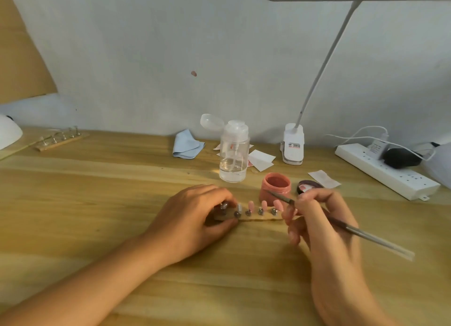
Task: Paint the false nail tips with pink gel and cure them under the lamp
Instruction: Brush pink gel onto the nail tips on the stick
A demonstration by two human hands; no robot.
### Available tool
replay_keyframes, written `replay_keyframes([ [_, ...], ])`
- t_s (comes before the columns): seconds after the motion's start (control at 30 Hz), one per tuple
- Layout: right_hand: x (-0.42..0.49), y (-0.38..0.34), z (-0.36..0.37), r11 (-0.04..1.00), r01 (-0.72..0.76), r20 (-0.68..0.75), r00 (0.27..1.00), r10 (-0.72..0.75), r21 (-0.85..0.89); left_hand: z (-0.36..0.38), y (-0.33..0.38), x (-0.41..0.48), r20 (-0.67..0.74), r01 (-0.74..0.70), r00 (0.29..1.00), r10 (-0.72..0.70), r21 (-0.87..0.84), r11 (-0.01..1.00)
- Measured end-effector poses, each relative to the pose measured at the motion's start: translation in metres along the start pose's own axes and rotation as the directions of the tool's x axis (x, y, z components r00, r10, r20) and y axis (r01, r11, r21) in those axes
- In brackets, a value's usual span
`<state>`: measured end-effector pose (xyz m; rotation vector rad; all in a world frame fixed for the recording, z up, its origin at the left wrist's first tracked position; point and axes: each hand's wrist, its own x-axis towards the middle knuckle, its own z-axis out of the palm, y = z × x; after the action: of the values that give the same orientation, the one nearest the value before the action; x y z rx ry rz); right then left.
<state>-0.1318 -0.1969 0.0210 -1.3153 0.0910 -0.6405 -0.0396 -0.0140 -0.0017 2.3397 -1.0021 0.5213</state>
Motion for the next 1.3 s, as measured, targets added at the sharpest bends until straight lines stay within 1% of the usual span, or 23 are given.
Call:
replay_keyframes([
  [0.07, -0.002, 0.003, 0.002, 0.997, -0.076, -0.022, 0.997, 0.076, 0.008, 0.001, -0.002, 0.001, -0.003, 0.040, 0.999, -0.040, -0.045, 0.998],
  [0.13, 0.000, 0.002, 0.002, 0.993, -0.114, -0.047, 0.992, 0.115, 0.021, 0.001, -0.003, 0.002, 0.000, 0.081, 0.997, -0.081, -0.102, 0.992],
  [0.2, 0.001, 0.001, 0.001, 0.990, -0.141, -0.053, 0.988, 0.142, 0.028, 0.002, -0.005, 0.002, 0.033, 0.112, 0.994, -0.108, -0.142, 0.984],
  [0.37, -0.001, 0.003, 0.002, 0.993, -0.121, 0.003, 0.993, 0.121, -0.014, 0.005, -0.009, 0.003, 0.067, 0.123, 0.991, -0.115, -0.144, 0.982],
  [0.5, -0.001, 0.005, 0.002, 0.992, -0.126, 0.025, 0.992, 0.127, -0.031, 0.005, -0.011, 0.003, 0.086, 0.143, 0.988, -0.129, -0.177, 0.974],
  [0.63, -0.002, 0.005, 0.003, 0.991, -0.114, 0.049, 0.992, 0.118, -0.075, 0.004, -0.010, 0.004, 0.100, 0.132, 0.988, -0.118, -0.151, 0.980],
  [0.73, -0.003, 0.007, 0.003, 0.992, -0.103, 0.066, 0.992, 0.108, -0.067, 0.004, -0.009, 0.003, 0.110, 0.154, 0.985, -0.136, -0.177, 0.972],
  [0.9, -0.003, 0.006, 0.005, 0.994, -0.084, 0.087, 0.992, 0.090, -0.075, 0.002, -0.010, 0.004, 0.084, 0.163, 0.984, -0.154, -0.115, 0.980],
  [1.0, -0.005, 0.002, 0.009, 0.991, -0.085, 0.078, 0.993, 0.094, -0.107, 0.002, -0.008, 0.004, 0.060, 0.132, 0.990, -0.126, -0.110, 0.985],
  [1.17, -0.005, 0.004, 0.007, 0.994, -0.063, 0.064, 0.996, 0.069, -0.087, 0.001, -0.006, 0.003, 0.044, 0.066, 0.997, -0.064, -0.054, 0.996],
  [1.3, -0.005, 0.007, 0.007, 0.995, -0.064, 0.070, 0.995, 0.069, -0.075, 0.000, -0.005, 0.002, 0.040, 0.043, 0.998, -0.041, -0.041, 0.998],
])
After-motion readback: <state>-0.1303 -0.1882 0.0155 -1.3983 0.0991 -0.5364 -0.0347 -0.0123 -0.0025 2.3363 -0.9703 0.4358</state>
